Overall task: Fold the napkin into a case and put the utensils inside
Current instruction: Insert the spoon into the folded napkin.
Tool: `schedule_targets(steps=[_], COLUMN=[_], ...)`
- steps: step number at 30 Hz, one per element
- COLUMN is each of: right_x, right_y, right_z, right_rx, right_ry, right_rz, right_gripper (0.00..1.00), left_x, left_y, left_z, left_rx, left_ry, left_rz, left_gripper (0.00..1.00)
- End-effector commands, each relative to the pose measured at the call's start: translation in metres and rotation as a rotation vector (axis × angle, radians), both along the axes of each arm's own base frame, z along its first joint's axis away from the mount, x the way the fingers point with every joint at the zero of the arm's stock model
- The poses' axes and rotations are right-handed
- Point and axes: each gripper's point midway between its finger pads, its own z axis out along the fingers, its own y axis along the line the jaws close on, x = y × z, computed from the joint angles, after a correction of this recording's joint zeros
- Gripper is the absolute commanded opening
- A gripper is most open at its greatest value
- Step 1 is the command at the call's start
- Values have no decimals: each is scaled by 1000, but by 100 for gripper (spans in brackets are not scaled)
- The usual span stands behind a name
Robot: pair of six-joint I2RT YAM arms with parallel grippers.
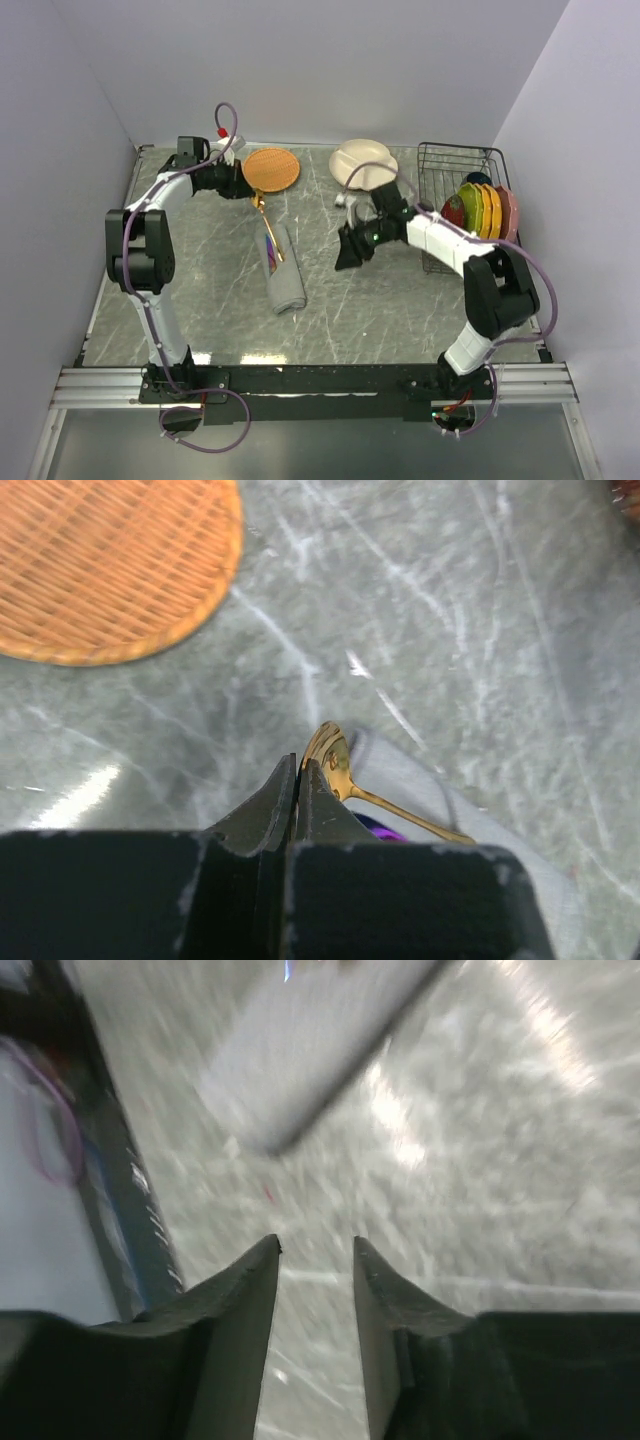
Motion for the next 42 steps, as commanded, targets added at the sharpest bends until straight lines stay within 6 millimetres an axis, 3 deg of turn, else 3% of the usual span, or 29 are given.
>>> schedule_targets(steps=[1,3,6,10,14,19,28,34,42], right_x=[-25,-36,-38,-52,-70,-78,-89,-94,-87], right_y=[-3,5,16,44,62,82,96,101,107], right_z=[-8,-11,-14,-13,-20,-30,-69,-83,-99], right_rx=[-90,-96,-113,-73,-65,-62,-121,-148,-221], right_ry=[-400,-486,-606,-738,-856,-1001,-1082,-1095,-1109], right_rz=[231,287,326,446,588,731,918,977,966], right_gripper=[34,29,22,14,11,6,4,3,3], left_x=[22,21,20,20,18,13,-3,-11,-19], left_y=[9,7,6,5,2,-1,-7,-13,-19], left_z=[10,7,4,-2,-4,-11,-19,-24,-31], left_rx=[31,22,20,5,-19,-49,-103,-115,-113], left_ry=[-115,-116,-124,-112,-91,-54,9,36,60], left_rz=[-56,-80,-104,-100,-104,-97,-121,-147,-167], left_gripper=[1,1,1,1,1,1,1,1,1])
